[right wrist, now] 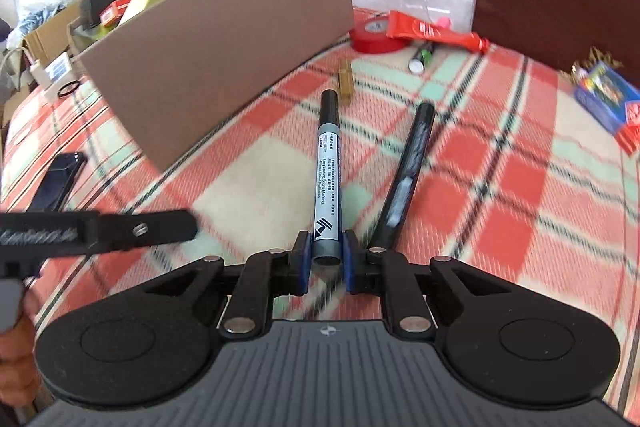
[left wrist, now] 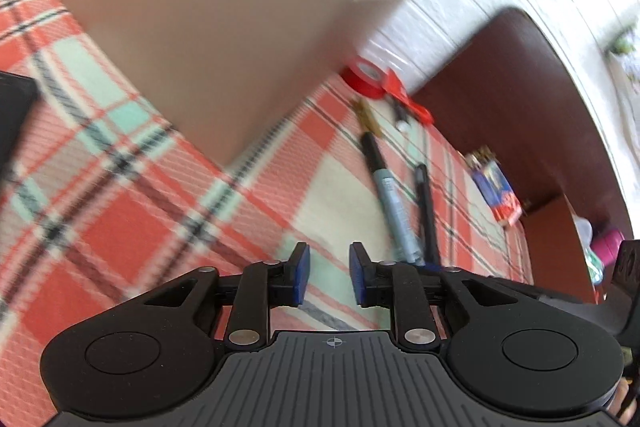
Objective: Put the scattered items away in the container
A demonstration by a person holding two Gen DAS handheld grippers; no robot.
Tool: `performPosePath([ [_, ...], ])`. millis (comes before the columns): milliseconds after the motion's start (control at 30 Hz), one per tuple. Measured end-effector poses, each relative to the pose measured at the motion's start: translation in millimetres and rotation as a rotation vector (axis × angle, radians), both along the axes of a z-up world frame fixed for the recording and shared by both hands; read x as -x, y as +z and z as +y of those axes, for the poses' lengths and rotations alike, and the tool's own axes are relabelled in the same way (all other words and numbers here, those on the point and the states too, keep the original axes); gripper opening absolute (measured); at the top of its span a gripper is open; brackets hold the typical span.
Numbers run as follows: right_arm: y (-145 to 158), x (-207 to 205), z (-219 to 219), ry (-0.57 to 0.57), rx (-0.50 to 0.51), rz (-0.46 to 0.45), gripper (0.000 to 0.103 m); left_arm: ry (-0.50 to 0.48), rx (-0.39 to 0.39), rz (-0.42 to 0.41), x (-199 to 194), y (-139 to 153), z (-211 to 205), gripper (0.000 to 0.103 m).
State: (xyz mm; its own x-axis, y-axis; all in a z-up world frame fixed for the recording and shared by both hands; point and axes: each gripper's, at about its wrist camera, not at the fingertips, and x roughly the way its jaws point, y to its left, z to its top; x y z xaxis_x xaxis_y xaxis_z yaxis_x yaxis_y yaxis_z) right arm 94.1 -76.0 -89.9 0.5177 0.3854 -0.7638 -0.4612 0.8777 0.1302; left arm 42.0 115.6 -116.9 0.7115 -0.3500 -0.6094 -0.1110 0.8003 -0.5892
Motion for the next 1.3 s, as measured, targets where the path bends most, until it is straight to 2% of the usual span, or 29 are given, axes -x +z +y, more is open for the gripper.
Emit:
performPosePath([
  [33, 1, 4, -2, 0.013, -0.004, -0.001, 0.03, -0.014, -0.003, -0.003, 0, 2, -3, 0.05],
  [100, 4, 9, -8, 0.011, -0.019, -0.024, 0.041, -0.042, -0.01, -0.009, 0, 5, -10, 0.056],
  [233, 15, 16, -25, -0.069, -0.024, -0.102, 0.041, -0.057, -0.02, -0.02, -13, 12, -25, 0.062],
  [333, 15, 11, -38, -0.137, -0.025, -0.112, 0.041, -0.078, -0.027, -0.025, -28, 15, -40, 0.064],
  [400, 10, 3, -43, -0.165, -0.019, -0.102, 0.042, -0.086, -0.07, -0.017, -39, 11, -52, 0.063],
  [467, 5, -3, -47, -0.176, -0.018, -0.083, 0.042, -0.088, -0.118, 0.004, -48, 4, -62, 0.059],
  [533, 1, -4, -49, -0.169, -0.036, -0.07, 0.042, -0.083, -0.152, 0.013, -54, 0, -65, 0.045],
  [567, -1, -6, -48, -0.165, -0.042, -0.065, 0.042, -0.081, -0.168, 0.011, -56, -1, -66, 0.041],
  [633, -5, -11, -46, -0.162, -0.034, -0.057, 0.041, -0.079, -0.195, 0.009, -59, -3, -68, 0.018],
  [700, -9, -15, -43, -0.16, -0.026, -0.06, 0.041, -0.091, -0.2, 0.011, -58, -4, -65, 0.016],
  [767, -9, -16, -43, -0.155, -0.005, -0.066, 0.032, -0.11, -0.221, 0.017, -59, -3, -63, 0.015],
  [800, -9, -16, -43, -0.151, 0.01, -0.068, 0.023, -0.121, -0.234, 0.02, -60, -2, -63, 0.013],
  [867, -7, -16, -45, -0.146, 0.023, -0.064, 0.019, -0.143, -0.262, 0.027, -61, 0, -62, 0.013],
  [900, -7, -16, -47, -0.147, 0.02, -0.061, 0.019, -0.154, -0.276, 0.03, -62, 1, -61, 0.013],
  [933, -7, -17, -49, -0.149, 0.016, -0.058, 0.019, -0.165, -0.29, 0.034, -62, 2, -61, 0.024],
  [967, -7, -20, -49, -0.154, 0.011, -0.055, 0.019, -0.176, -0.303, 0.037, -63, 3, -60, 0.027],
  [1000, -7, -22, -48, -0.156, 0.009, -0.053, 0.02, -0.187, -0.317, 0.041, -63, 4, -60, 0.037],
  [1133, -7, -30, -39, -0.137, 0.031, -0.051, 0.024, -0.21, -0.373, 0.025, -62, 6, -70, 0.053],
  [1267, -7, -36, -37, -0.133, 0.039, -0.051, 0.024, -0.192, -0.395, 0.02, -63, 4, -74, 0.052],
  [1300, -8, -38, -37, -0.135, 0.036, -0.051, 0.024, -0.188, -0.412, 0.022, -64, 4, -75, 0.047],
])
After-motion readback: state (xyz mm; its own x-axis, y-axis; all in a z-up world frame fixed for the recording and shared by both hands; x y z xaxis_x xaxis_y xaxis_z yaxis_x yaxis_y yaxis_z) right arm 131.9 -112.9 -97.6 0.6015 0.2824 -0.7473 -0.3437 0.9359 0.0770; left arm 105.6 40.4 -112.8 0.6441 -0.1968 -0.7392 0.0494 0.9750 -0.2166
